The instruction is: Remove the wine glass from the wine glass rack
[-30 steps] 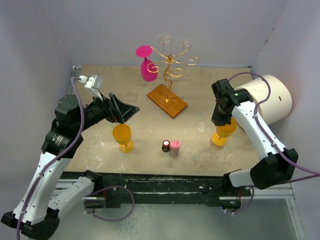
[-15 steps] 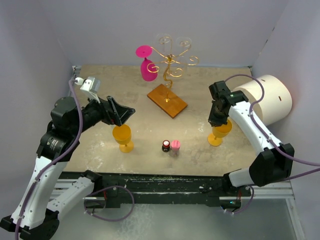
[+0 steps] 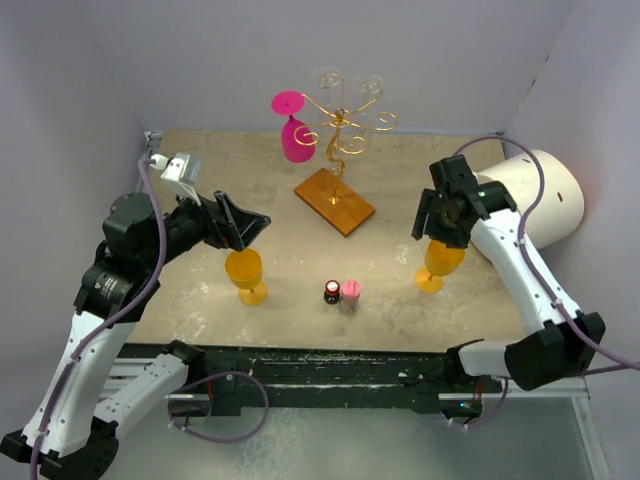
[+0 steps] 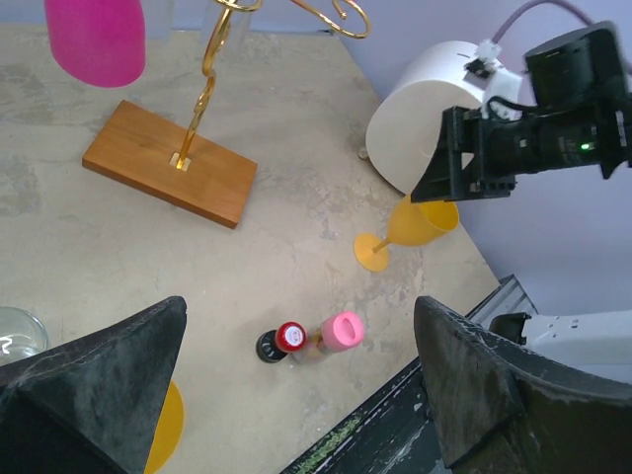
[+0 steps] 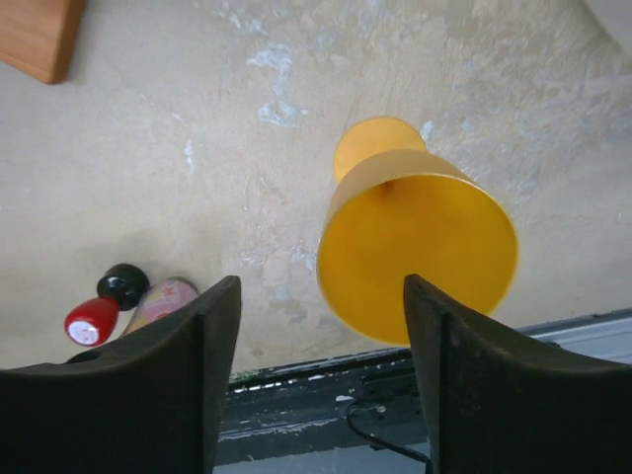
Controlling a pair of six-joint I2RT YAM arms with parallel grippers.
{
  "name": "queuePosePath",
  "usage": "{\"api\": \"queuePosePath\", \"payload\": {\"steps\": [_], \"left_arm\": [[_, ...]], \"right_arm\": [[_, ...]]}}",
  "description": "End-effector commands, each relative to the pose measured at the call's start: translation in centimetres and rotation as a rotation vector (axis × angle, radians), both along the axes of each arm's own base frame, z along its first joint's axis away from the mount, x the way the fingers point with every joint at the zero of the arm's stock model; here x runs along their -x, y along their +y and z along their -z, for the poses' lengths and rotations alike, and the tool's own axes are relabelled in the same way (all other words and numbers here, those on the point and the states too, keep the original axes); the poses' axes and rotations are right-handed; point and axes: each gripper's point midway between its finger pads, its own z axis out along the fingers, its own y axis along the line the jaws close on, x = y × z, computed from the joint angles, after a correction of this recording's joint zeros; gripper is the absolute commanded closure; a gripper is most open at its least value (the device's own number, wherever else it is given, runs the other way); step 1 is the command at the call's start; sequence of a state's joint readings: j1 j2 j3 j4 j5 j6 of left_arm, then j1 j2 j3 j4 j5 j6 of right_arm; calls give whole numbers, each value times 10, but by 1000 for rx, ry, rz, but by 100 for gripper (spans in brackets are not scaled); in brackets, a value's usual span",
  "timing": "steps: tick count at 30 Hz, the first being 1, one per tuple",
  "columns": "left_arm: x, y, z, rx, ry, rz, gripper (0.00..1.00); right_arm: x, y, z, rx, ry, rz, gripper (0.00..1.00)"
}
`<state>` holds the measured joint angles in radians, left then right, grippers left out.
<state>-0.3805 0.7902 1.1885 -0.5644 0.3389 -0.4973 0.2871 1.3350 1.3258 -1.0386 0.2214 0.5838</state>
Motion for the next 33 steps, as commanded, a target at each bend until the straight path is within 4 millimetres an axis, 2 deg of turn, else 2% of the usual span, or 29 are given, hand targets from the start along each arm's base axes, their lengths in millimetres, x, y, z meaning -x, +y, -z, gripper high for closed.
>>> {"api": "queuePosePath", "payload": {"steps": [1,4,7,13,20,24,27,33], "left_arm": [[-6,5,-17,27,-43,-45,1],[-13,6,-15,31,-26,-74,1],[-21,5,-8,48,21,-97,1],[-38,-2,8,124,129,-144,1],[-73,-12,13,134,199,-186,1],[-99,-17,0,167,195,-212,1],[-121,-21,-14,200,170,-221,1],[-164,-22,-30,254,143,-260,1]], "right_arm": [[5,-12,-55,30,-137,-33,23],[11,-13,-77,13,-231,-63,10],[20,-4,-86,-60,-312,-117,0],[28,23,-87,-196,-420,-247,0],[51,36,-84,-288,-475,-335,0],[67,43,-88,-334,-494,-383,0],[72,37,-90,-313,-510,-381,0],[77,30,-93,-292,-560,-364,0]]}}
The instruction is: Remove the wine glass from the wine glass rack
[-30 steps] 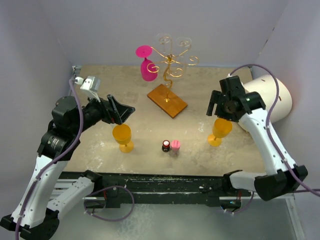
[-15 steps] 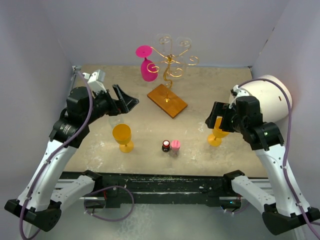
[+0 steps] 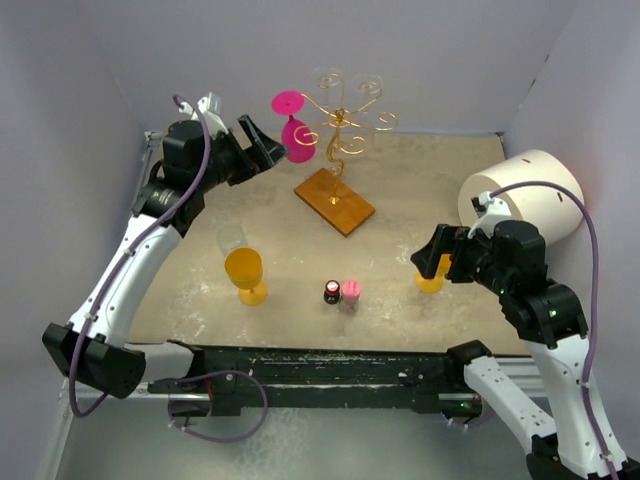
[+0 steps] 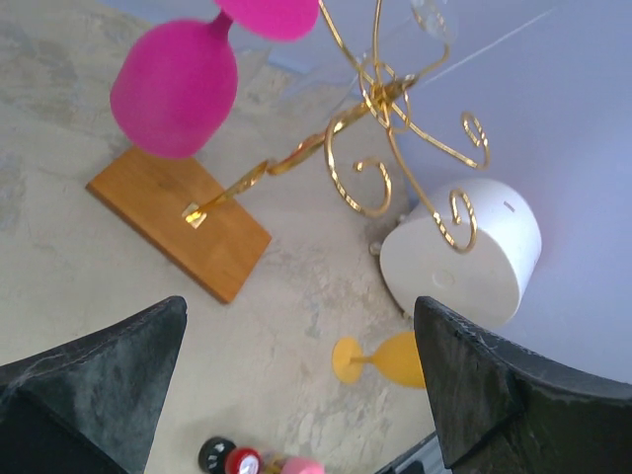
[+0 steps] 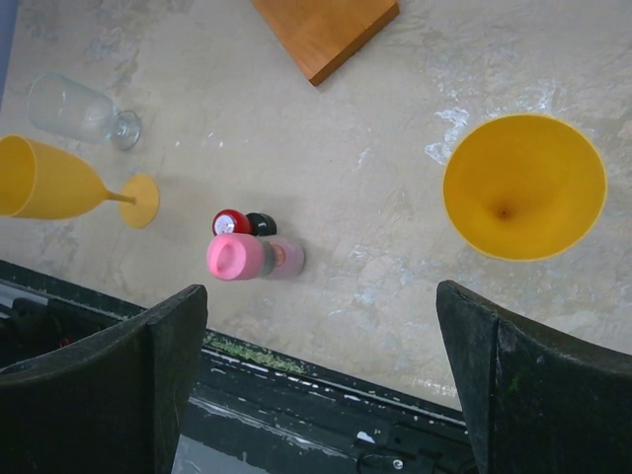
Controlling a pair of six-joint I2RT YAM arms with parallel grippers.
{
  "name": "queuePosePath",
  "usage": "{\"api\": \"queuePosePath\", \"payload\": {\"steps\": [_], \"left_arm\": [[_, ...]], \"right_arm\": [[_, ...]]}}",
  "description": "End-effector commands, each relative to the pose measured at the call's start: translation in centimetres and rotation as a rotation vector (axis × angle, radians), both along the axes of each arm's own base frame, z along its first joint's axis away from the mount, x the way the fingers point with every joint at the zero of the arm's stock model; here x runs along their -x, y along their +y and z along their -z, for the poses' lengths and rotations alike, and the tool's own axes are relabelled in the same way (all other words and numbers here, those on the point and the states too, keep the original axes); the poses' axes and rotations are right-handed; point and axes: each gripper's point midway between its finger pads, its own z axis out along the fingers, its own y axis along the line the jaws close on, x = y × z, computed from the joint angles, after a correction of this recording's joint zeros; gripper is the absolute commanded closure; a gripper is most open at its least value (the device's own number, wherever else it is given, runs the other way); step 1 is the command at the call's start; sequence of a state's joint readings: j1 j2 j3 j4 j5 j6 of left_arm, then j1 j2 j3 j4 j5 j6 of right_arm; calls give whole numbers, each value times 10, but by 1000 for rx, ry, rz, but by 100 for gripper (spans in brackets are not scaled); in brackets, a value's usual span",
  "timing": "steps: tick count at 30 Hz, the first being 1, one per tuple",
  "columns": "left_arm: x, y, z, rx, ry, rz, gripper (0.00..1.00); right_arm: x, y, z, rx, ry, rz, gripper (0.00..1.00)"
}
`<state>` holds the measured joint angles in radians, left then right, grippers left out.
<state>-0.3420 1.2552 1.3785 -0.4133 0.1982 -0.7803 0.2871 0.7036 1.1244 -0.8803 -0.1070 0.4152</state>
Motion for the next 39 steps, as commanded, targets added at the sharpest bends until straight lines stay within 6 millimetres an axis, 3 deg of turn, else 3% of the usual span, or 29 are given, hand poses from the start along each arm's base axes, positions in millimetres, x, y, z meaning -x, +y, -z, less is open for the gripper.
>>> {"api": "queuePosePath", "payload": {"steps": [1,9,12,22,27,39], "left_arm": [[-33,4,-53,90,-138,-54,1],[-84,13,-72,94,-175,-151,1],[-106,16,-64,80,-150,-197,1],[-161,10,-46,71,-139,-244,19],[-175,5,-35,73,-129,-229,30],[-182,1,-29,80,-122,-217,49]], "right_arm": [[0,-1,-6,-1,-64,-7,0],[6,-9,-13,-11,-139,27,0],[9,-11,-16,-17,-164,33,0],[21,-14,-28,-41,-250,31,0],[24,-15,-31,-46,-269,29,0],[23,-15,-31,-44,-268,29,0]]}}
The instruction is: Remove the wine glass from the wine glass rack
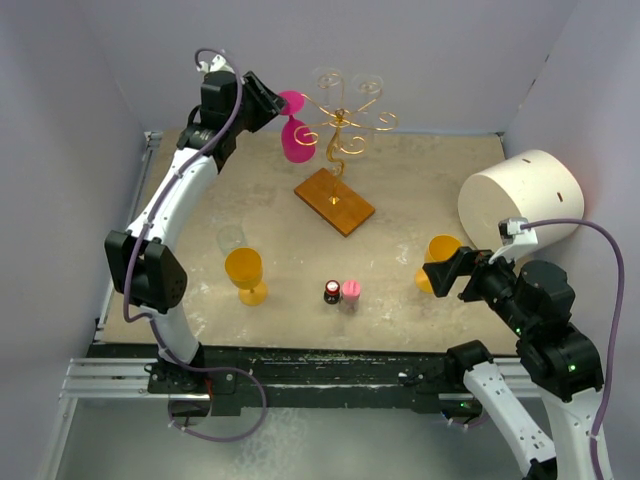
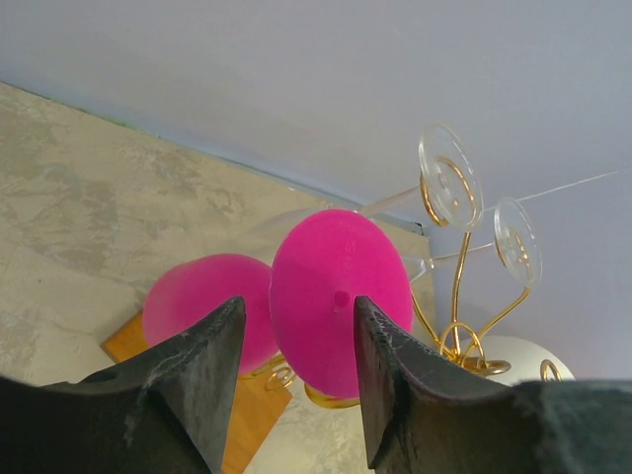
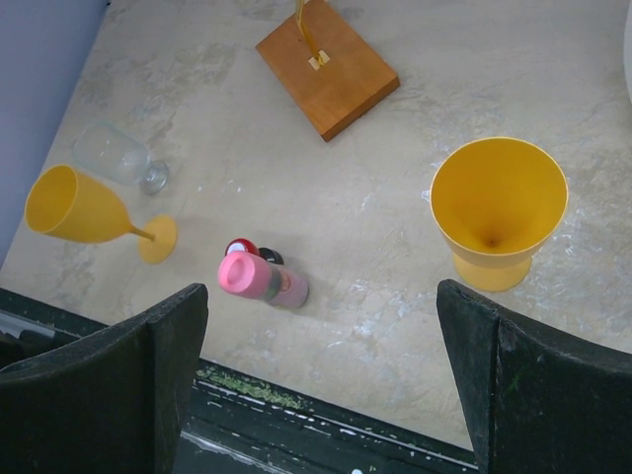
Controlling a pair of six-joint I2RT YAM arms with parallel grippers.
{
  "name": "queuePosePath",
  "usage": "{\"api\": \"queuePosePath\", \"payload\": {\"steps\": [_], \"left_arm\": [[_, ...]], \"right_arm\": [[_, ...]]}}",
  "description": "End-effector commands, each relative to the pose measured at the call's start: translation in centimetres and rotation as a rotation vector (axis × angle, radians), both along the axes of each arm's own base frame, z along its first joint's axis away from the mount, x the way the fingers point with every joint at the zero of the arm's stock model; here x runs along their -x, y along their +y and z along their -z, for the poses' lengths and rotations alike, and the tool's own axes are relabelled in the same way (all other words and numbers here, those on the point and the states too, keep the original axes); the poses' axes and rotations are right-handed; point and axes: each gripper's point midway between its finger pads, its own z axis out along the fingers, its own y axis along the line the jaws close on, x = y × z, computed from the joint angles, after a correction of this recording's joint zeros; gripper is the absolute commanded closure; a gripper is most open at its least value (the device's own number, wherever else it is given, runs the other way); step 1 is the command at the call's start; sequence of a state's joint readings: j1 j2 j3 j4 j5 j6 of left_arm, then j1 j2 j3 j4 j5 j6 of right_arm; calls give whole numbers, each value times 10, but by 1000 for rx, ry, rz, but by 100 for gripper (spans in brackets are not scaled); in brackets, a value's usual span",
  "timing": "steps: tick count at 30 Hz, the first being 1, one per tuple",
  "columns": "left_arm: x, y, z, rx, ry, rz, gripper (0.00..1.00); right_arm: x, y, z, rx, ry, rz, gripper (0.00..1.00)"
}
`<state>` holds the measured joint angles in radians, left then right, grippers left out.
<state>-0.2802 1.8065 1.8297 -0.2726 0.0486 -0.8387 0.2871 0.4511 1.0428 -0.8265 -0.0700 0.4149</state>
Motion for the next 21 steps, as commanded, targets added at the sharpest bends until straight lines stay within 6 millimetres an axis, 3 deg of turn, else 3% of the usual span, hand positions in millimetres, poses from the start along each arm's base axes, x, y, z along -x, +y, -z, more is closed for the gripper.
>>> {"api": "queuePosePath", "payload": {"steps": [1,14,21], "left_arm": [[-9,0,-36,48,-95,5,50],[-10,-1,-35,67,-86,4,63],[-10,-4,-34,84,-85,12,75]], "right_arm": [[-6,0,-10,5,-47,-1,0],[-4,-1,-12,0,-60,0,0],[-3,-1,-11,0,-60,0,0]]}}
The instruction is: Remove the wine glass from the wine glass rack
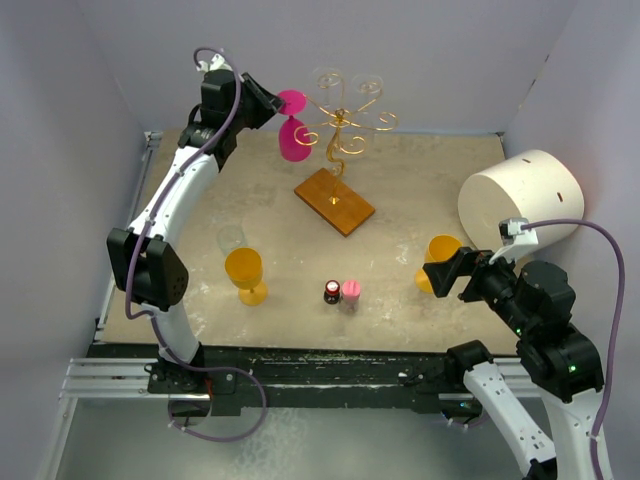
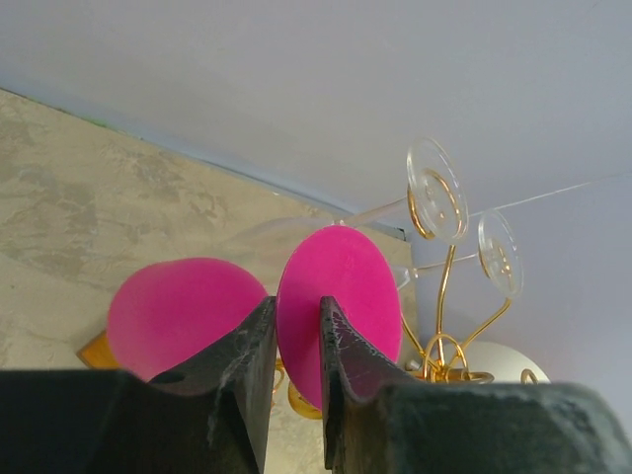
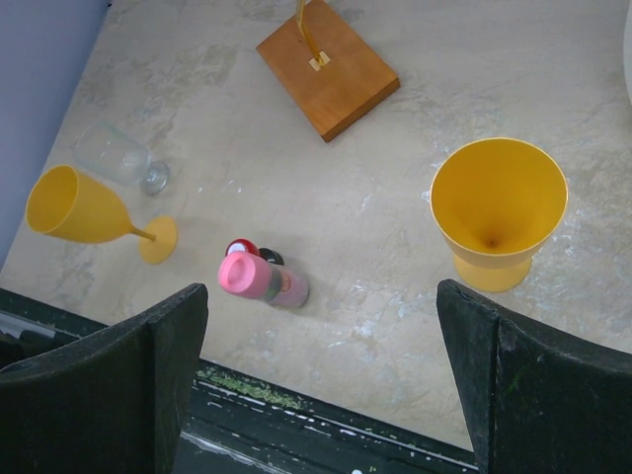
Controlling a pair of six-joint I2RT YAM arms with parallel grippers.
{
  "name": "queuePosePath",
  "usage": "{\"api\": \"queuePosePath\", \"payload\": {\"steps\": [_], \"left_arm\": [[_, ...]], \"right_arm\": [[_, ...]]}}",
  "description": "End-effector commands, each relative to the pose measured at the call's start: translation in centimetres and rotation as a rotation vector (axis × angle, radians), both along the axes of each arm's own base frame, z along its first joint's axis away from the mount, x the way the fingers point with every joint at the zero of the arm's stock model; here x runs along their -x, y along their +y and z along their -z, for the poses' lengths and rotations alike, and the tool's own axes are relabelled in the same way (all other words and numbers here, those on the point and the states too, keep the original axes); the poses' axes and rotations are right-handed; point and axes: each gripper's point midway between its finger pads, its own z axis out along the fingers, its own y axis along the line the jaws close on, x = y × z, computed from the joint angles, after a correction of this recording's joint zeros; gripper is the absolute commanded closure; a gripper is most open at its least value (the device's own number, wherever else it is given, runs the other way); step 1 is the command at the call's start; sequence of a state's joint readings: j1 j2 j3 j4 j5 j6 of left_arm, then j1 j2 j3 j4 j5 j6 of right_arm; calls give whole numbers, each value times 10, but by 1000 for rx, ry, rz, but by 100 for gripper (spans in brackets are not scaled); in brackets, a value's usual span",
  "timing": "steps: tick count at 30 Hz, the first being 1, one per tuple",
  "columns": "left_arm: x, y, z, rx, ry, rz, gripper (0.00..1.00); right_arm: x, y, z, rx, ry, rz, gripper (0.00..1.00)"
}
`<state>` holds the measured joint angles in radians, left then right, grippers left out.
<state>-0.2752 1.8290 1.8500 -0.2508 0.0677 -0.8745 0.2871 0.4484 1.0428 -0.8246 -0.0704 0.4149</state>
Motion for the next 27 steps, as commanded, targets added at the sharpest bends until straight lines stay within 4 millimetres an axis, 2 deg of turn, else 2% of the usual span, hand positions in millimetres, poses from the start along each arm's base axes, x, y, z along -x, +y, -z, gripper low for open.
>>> {"api": "queuePosePath", "payload": {"steps": [1,14,18,27], "left_arm": [[-3,1,-32,42,-82,5,77],[1,5,-50,104,-121,-8,92],[0,3,-56,147,-134,4,100],[-4,7,-70,237,-153,9,100]], "right_arm": [[-3,-1,-11,1,-57,2,0],[-4,-1,-11,1,-57,4,0],[-4,-2,-12,1,-57,6,0],[-3,-2,-12,0,-61,10,0]]}}
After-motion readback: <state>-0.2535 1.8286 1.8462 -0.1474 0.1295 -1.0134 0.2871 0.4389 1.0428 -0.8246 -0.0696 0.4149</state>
